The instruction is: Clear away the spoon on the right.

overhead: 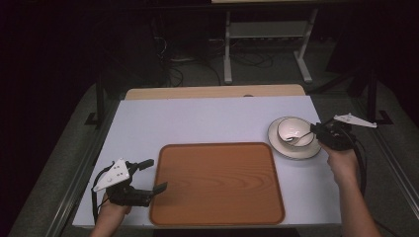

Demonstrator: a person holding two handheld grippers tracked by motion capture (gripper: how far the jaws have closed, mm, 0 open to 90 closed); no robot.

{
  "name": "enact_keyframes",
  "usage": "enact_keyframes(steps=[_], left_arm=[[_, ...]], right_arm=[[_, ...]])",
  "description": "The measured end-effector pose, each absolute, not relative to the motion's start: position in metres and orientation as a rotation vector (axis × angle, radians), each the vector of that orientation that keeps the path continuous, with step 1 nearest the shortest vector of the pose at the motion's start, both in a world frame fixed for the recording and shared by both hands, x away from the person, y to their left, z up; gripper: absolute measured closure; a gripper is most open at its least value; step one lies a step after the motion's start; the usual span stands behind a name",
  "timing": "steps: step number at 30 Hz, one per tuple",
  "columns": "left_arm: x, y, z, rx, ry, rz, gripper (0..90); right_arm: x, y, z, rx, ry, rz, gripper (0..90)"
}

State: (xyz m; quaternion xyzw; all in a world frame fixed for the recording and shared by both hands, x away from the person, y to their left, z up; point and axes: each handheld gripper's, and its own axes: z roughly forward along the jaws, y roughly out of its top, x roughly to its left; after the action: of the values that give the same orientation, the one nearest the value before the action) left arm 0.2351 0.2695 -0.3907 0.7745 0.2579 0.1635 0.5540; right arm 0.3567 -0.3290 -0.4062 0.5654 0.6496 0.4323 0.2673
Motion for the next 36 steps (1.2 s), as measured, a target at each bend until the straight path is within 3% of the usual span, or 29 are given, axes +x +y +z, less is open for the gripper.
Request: enact_keyframes(steps=[15, 36], left_arm=[[0.235, 0.271, -0.390, 1.817, 0.618, 0.396, 13.6], [0.233, 0.273, -0.389, 1.812, 0.611, 0.407, 13.6]], right_arm=[[0.347, -0.316, -0.382, 1.400, 1.762, 1.225, 88.2], [0.335, -0.315, -0.345, 1.282, 1.716, 1.233, 88.3]])
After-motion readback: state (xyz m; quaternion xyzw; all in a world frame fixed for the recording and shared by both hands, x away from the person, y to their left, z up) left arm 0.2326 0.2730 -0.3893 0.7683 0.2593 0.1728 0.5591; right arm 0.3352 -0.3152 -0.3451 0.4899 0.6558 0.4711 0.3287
